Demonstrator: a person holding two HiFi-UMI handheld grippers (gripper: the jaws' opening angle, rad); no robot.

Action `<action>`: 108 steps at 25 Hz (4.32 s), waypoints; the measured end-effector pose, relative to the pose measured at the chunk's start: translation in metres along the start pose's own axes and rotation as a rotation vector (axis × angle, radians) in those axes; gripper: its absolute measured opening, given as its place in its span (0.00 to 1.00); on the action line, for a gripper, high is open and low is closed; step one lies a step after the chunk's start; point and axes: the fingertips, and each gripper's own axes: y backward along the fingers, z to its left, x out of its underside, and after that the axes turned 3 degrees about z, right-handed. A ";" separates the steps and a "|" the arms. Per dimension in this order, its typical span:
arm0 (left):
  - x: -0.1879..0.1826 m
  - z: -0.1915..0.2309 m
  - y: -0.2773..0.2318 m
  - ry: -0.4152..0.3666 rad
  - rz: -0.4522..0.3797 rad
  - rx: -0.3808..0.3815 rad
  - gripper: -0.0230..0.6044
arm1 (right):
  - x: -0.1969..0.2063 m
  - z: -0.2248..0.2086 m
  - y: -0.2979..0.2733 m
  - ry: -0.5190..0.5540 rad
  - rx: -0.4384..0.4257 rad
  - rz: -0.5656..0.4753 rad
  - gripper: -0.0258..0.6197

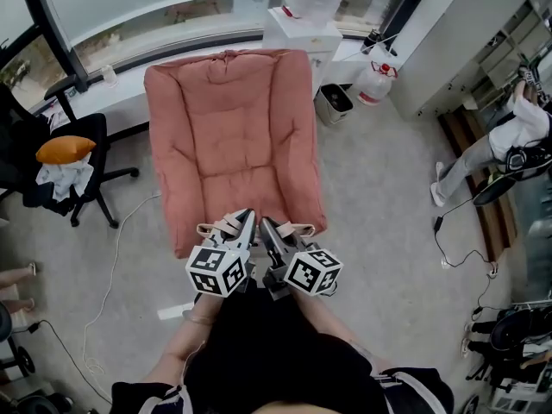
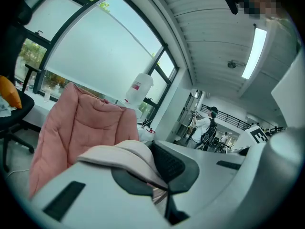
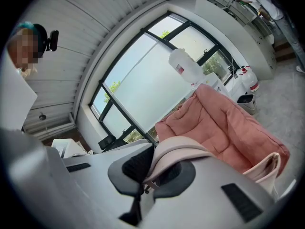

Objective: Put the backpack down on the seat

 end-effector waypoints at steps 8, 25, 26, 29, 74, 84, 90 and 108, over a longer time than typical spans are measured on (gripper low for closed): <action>-0.020 0.019 -0.024 0.009 -0.018 0.034 0.06 | -0.015 -0.013 -0.026 -0.040 0.003 -0.033 0.09; -0.013 0.034 -0.025 0.106 -0.031 -0.045 0.06 | -0.007 -0.016 -0.038 -0.007 -0.033 0.111 0.09; -0.015 0.034 -0.026 0.108 -0.035 -0.055 0.06 | -0.008 -0.016 -0.039 0.007 -0.047 0.124 0.09; -0.020 0.036 -0.026 0.117 -0.054 -0.087 0.06 | -0.011 -0.013 -0.044 0.040 -0.096 0.164 0.09; -0.028 0.139 -0.040 0.596 -0.443 -0.822 0.06 | -0.012 -0.026 -0.169 0.134 -0.731 0.988 0.09; -0.027 0.145 -0.035 0.662 -0.487 -0.854 0.06 | -0.007 -0.020 -0.176 0.133 -0.744 1.095 0.09; -0.026 0.147 -0.038 0.699 -0.502 -0.838 0.06 | -0.005 -0.026 -0.178 0.142 -0.737 1.121 0.09; -0.010 0.237 -0.045 0.654 -0.457 -0.853 0.06 | 0.042 -0.049 -0.265 0.085 -0.624 1.111 0.09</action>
